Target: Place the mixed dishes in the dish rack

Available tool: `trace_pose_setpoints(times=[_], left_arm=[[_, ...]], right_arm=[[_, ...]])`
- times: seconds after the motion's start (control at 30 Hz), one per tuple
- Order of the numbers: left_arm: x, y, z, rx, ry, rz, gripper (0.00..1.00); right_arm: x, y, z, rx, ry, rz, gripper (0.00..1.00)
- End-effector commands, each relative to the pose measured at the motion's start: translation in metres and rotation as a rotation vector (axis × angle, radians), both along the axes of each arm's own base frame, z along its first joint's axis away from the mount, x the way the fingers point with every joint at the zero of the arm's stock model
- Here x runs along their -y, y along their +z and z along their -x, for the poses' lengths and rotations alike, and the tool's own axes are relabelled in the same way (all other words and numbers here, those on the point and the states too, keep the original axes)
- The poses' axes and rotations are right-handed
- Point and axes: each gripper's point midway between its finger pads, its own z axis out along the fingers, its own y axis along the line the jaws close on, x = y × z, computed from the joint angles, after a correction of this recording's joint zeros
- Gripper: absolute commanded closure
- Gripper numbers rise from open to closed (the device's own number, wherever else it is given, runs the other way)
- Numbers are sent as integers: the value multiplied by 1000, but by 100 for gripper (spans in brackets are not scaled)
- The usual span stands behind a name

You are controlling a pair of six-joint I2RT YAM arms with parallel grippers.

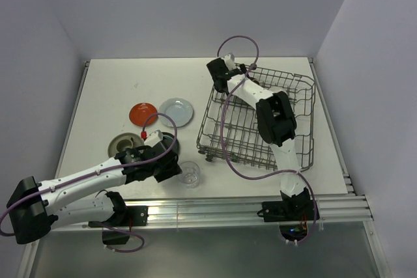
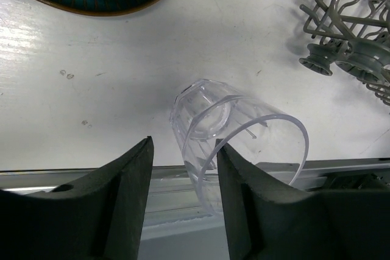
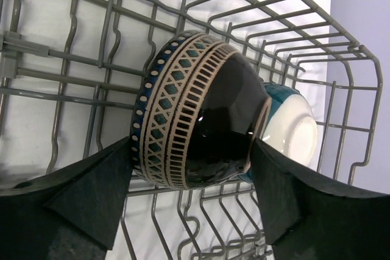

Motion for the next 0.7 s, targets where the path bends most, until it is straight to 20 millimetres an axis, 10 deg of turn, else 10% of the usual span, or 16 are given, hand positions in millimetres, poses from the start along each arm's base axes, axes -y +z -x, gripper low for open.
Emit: trace_pose_setpoints(times=[0.0, 0.4, 0.67], left_arm=[[1, 0, -3, 12, 13, -7, 54], [4, -5, 2, -2, 12, -23, 82], [9, 24, 10, 33, -13, 62, 100]], right_arm=[[-5, 42, -11, 110, -30, -53, 16], [-35, 101, 28, 193, 11, -252, 2], [-51, 139, 104, 203, 87, -519, 2]])
